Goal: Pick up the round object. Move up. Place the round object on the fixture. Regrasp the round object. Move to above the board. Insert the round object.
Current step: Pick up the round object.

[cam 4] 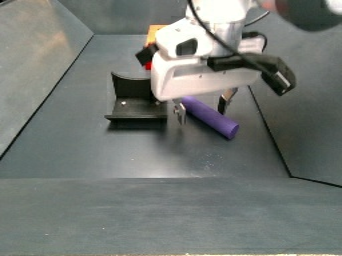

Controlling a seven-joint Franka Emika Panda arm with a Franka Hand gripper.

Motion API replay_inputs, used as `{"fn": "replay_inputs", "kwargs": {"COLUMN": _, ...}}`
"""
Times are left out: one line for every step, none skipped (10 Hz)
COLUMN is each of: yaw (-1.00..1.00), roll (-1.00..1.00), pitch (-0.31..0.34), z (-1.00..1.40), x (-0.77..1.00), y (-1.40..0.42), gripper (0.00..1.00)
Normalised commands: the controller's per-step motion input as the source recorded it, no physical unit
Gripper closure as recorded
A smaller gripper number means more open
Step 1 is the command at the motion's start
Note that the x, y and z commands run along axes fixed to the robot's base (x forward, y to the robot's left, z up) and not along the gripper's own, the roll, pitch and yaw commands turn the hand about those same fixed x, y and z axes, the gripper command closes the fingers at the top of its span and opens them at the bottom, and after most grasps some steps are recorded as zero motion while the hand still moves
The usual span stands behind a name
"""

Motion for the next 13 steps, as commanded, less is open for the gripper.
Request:
{"fn": "replay_inputs", "kwargs": {"yaw": 0.0, "roll": 0.0, "pitch": -0.064, "z": -0.08, "x": 0.0, "y": 0.0, "gripper": 0.0}}
{"fn": "replay_inputs", "kwargs": {"yaw": 0.0, "roll": -0.01, "pitch": -0.006, "z": -0.04, "x": 0.0, "y": 0.0, "gripper": 0.0}}
{"fn": "replay_inputs", "kwargs": {"yaw": 0.0, "roll": 0.0, "pitch": 0.0, "z": 0.0, "x": 0.0, "y": 0.0, "gripper": 1.0}}
{"fn": "replay_inputs", "kwargs": {"yaw": 0.0, "roll": 0.0, "pitch": 0.0, "z": 0.0, "x": 0.0, "y": 0.0, "gripper": 1.0}}
{"fn": "replay_inputs", "kwargs": {"yaw": 0.0, "roll": 0.0, "pitch": 0.0, "z": 0.0, "x": 0.0, "y": 0.0, "gripper": 1.0}}
{"fn": "replay_inputs", "kwargs": {"yaw": 0.0, "roll": 0.0, "pitch": 0.0, "z": 0.0, "x": 0.0, "y": 0.0, "gripper": 1.0}}
{"fn": "replay_inputs", "kwargs": {"yaw": 0.0, "roll": 0.0, "pitch": 0.0, "z": 0.0, "x": 0.0, "y": 0.0, "gripper": 1.0}}
{"fn": "replay_inputs", "kwargs": {"yaw": 0.0, "roll": 0.0, "pitch": 0.0, "z": 0.0, "x": 0.0, "y": 0.0, "gripper": 1.0}}
{"fn": "replay_inputs", "kwargs": {"yaw": 0.0, "roll": 0.0, "pitch": 0.0, "z": 0.0, "x": 0.0, "y": 0.0, "gripper": 1.0}}
{"fn": "replay_inputs", "kwargs": {"yaw": 0.0, "roll": 0.0, "pitch": 0.0, "z": 0.0, "x": 0.0, "y": 0.0, "gripper": 1.0}}
{"fn": "replay_inputs", "kwargs": {"yaw": 0.0, "roll": 0.0, "pitch": 0.0, "z": 0.0, "x": 0.0, "y": 0.0, "gripper": 1.0}}
{"fn": "replay_inputs", "kwargs": {"yaw": 0.0, "roll": 0.0, "pitch": 0.0, "z": 0.0, "x": 0.0, "y": 0.0, "gripper": 1.0}}
{"fn": "replay_inputs", "kwargs": {"yaw": 0.0, "roll": 0.0, "pitch": 0.0, "z": 0.0, "x": 0.0, "y": 0.0, "gripper": 1.0}}
